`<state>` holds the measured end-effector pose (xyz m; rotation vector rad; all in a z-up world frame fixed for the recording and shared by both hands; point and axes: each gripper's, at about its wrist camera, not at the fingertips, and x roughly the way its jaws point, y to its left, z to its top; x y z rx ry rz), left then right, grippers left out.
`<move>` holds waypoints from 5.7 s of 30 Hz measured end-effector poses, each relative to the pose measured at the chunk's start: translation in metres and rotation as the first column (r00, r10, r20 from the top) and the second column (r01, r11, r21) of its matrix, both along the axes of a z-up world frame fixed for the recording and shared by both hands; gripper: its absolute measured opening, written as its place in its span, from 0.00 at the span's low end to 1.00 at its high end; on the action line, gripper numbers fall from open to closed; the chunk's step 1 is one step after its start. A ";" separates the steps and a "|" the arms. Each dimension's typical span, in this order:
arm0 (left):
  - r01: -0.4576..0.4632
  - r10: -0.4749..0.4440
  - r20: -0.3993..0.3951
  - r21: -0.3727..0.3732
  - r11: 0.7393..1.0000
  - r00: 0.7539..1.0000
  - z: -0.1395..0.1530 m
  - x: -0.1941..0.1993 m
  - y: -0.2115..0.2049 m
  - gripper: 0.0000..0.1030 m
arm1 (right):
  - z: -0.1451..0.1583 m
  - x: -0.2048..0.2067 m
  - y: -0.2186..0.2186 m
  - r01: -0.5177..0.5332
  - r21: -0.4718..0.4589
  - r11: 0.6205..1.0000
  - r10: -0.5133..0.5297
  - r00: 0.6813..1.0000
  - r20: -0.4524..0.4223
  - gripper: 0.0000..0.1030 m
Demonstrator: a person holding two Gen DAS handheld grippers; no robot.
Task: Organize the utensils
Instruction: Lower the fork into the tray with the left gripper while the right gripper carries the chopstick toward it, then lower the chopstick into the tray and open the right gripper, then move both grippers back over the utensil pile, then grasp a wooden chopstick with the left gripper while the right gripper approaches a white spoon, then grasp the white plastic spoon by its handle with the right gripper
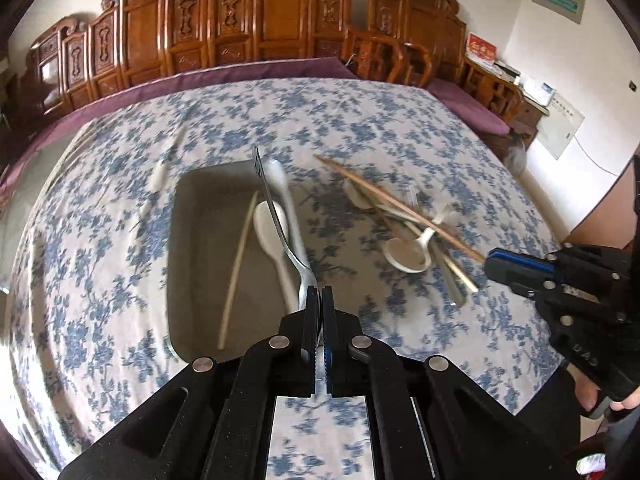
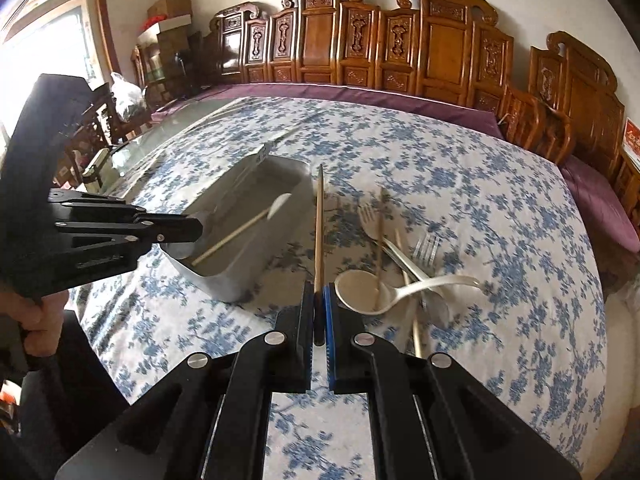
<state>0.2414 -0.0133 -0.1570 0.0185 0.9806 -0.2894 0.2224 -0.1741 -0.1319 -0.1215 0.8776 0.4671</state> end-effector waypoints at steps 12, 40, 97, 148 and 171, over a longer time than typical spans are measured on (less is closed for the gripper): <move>-0.043 0.043 -0.073 0.008 0.999 0.996 -0.034 0.021 0.027 0.01 | -0.002 0.006 0.024 -0.023 0.009 1.000 0.023 1.000 -0.009 0.06; -0.152 0.153 -0.028 0.028 0.988 0.988 -0.013 0.010 0.090 0.03 | -0.017 0.025 0.110 -0.094 -0.011 0.996 0.093 0.994 -0.055 0.06; 0.024 -0.023 0.028 -0.010 1.000 0.999 -0.003 0.003 -0.018 0.35 | -0.042 0.042 -0.065 0.161 0.069 0.984 -0.160 0.987 -0.026 0.17; 0.017 -0.022 -0.066 -0.067 0.998 0.998 -0.050 0.070 -0.086 0.04 | -0.091 0.083 -0.102 0.230 0.138 0.963 -0.208 0.966 -0.155 0.44; 0.076 -0.075 0.008 -0.074 0.994 0.997 -0.033 0.026 -0.062 0.04 | -0.117 0.103 -0.087 0.303 0.099 0.948 -0.278 0.938 -0.207 0.47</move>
